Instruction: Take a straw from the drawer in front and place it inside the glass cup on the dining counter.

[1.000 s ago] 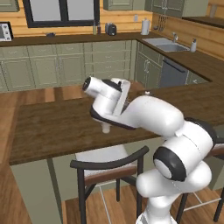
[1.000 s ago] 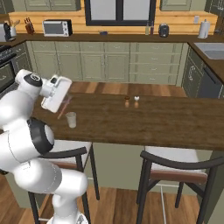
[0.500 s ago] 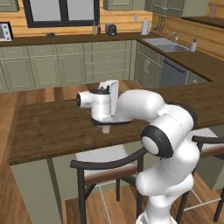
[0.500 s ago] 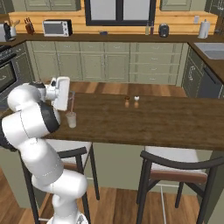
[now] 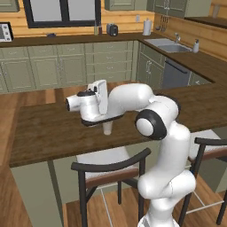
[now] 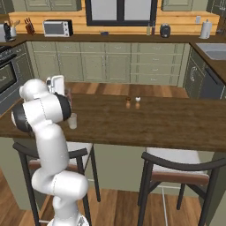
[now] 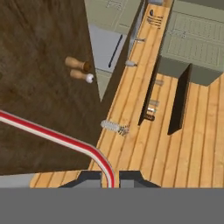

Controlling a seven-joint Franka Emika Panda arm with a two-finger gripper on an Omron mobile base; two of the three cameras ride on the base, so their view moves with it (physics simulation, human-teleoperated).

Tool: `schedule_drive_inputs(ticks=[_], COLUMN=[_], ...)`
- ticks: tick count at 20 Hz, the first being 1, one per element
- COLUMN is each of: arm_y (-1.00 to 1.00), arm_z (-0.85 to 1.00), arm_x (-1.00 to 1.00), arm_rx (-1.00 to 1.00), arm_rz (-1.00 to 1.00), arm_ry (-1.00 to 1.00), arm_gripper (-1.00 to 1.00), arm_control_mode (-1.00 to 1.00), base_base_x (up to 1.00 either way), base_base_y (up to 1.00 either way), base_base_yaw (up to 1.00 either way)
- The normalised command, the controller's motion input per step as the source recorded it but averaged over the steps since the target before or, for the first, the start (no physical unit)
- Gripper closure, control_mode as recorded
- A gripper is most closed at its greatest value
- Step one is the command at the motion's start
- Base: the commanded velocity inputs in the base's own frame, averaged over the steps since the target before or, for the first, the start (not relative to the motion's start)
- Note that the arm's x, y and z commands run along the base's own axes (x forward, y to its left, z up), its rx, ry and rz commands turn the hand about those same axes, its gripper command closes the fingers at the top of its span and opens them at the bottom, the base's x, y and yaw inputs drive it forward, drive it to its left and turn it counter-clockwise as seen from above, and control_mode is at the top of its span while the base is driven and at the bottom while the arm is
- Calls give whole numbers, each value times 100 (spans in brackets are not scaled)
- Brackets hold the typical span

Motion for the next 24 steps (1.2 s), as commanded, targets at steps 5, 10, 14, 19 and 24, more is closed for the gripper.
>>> schedule_drive_inputs(ticks=[5,10,14,19,24], arm_y=[7,0,0,0,0], arm_z=[-23,-28,-19,-2,21], arm_x=[25,0,1,2,-53], arm_rx=[-9,-3,-1,0,0], arm_rz=[0,0,0,0,0], arm_ry=[0,0,-6,-10,-16], arm_gripper=[100,100,100,100,100], arm_control_mode=[-100,-100,-100,-100,-100], base_base_x=[0,0,0,0,0], base_base_y=[0,0,0,0,0], base_base_yaw=[0,0,0,0,0])
